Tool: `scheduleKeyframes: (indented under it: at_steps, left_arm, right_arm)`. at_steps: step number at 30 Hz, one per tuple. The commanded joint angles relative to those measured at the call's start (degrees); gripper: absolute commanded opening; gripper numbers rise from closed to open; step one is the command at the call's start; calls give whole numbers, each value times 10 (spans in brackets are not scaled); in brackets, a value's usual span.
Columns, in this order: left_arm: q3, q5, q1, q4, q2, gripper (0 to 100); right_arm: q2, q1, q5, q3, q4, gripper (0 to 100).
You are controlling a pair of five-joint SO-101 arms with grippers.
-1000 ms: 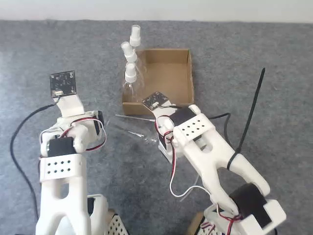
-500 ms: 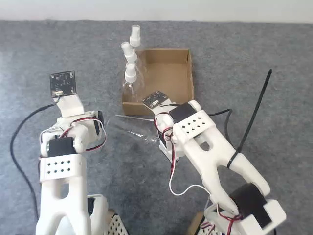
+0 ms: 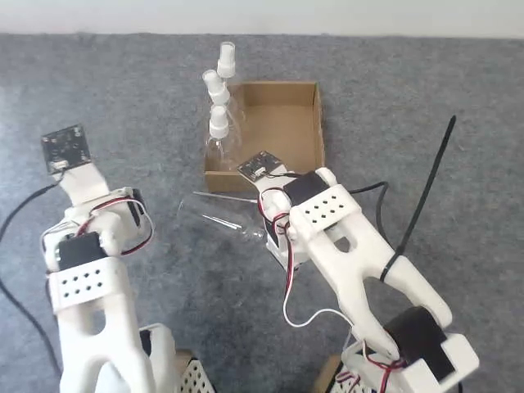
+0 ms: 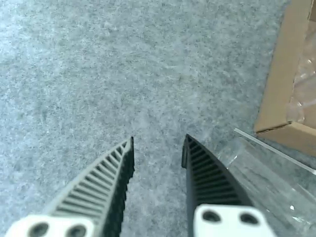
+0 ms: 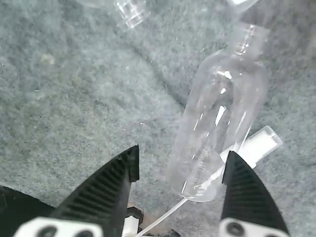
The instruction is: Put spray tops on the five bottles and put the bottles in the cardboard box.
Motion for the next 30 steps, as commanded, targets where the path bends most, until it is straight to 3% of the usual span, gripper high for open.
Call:
scheduleKeyframes:
  at_steps: [1, 9, 30]
  left_arm:
    - [-17, 7, -3, -15, -3, 151]
    - [-16, 7, -4, -15, -3, 151]
    - [-15, 4, -4, -15, -2, 151]
  right_arm:
    - [-9, 9, 1, -45, 4, 221]
    - [-2, 65, 1, -34, -60, 189]
    - [162, 70, 1, -91, -128, 195]
